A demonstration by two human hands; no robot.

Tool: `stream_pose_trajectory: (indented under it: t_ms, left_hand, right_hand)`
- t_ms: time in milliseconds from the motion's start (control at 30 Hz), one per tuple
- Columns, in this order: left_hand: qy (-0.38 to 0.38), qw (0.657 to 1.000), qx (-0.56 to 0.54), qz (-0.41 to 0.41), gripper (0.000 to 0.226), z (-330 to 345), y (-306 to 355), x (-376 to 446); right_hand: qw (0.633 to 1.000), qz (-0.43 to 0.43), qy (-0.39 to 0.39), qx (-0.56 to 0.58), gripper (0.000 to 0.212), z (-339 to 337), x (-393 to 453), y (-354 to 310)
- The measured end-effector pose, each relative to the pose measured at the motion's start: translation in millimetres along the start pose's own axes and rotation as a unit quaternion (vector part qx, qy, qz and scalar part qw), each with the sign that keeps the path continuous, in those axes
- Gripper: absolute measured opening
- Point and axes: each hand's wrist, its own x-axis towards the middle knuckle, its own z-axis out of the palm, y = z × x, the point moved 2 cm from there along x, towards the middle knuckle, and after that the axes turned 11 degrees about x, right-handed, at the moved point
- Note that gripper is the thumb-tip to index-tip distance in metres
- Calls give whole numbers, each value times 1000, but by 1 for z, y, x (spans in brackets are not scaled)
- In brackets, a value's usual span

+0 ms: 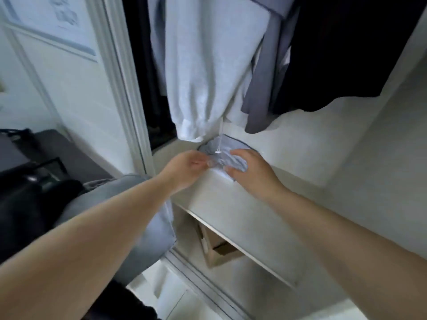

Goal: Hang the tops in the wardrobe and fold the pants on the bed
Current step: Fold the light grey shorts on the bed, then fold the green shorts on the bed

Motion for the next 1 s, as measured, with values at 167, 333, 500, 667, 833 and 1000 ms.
stream_pose_trajectory:
  t_ms: [167,333,500,667,833,1000]
  left_hand:
    - [118,985,-89,-94,20,-118,1,-138]
    - [267,937,-73,-212,16,-211,-65,-305]
    - [406,835,-73,-363,18,-272,-138,-548]
    - [484,733,-73,-473,25,-276,-165,-782]
    - [510,646,-55,-566,20,-261,-157,-974]
    - [551,563,-62,-612,17,-228,-147,-1100]
  right_hand:
    - [995,-70,-50,53,44,29,-54,-109]
    - [979,-126,-138,77,45,115,-98,-193]
    - [925,-237,-290,59,44,262,-190,-315]
    - [849,-301,-428,65,44,399,-332,-412]
    - [756,-360,-545,45,47,489,-482,-471]
    - [679,-391,-622,8,46,554,-598,-501]
